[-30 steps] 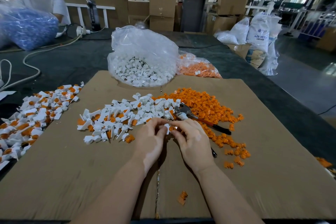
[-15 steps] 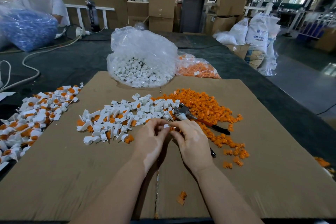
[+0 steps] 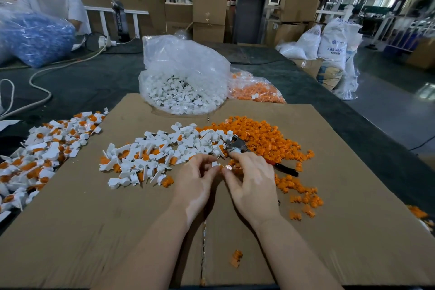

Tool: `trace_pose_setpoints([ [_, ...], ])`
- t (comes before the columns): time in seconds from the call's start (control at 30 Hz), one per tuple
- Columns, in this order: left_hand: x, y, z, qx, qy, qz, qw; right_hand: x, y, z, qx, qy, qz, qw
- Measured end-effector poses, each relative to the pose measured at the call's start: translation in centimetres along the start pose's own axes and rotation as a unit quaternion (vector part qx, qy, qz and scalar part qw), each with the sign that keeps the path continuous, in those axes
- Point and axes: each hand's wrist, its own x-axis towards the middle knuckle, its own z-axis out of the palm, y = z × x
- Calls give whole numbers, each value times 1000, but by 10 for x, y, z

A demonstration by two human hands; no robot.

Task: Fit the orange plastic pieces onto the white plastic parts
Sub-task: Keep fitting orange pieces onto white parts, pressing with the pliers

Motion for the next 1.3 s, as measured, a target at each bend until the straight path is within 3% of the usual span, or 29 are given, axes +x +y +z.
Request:
trace_pose_setpoints([
  [0.07,1,0,1,-7,1,-8,1000,2,4,-2,-86,17,63,994],
  [0.2,1,-1,1,9,-2,0,1000,8,15,-9,-248,-152,200,936],
  [0.37,2,-3,1,6,3,-2,1000,20,21,-17,-265,-241,206,911],
  [0.57,3,-1,1,-5,6,-7,1000,25,19,-18,-258,-247,215,909],
  [0.73,3,3,-1,-45,8,-25,999,22,13,-21,-221,-195,165,941],
  [0.83,3,6,-1,-107,2,-60,992,23,6,-28,-145,-206,164,954],
  [1.03,12,12,-3,-213,5,-124,969,35,-8,-45,20,-341,193,920],
  [1.3,26,14,-4,-235,45,-170,956,44,-19,-65,155,-394,248,872],
])
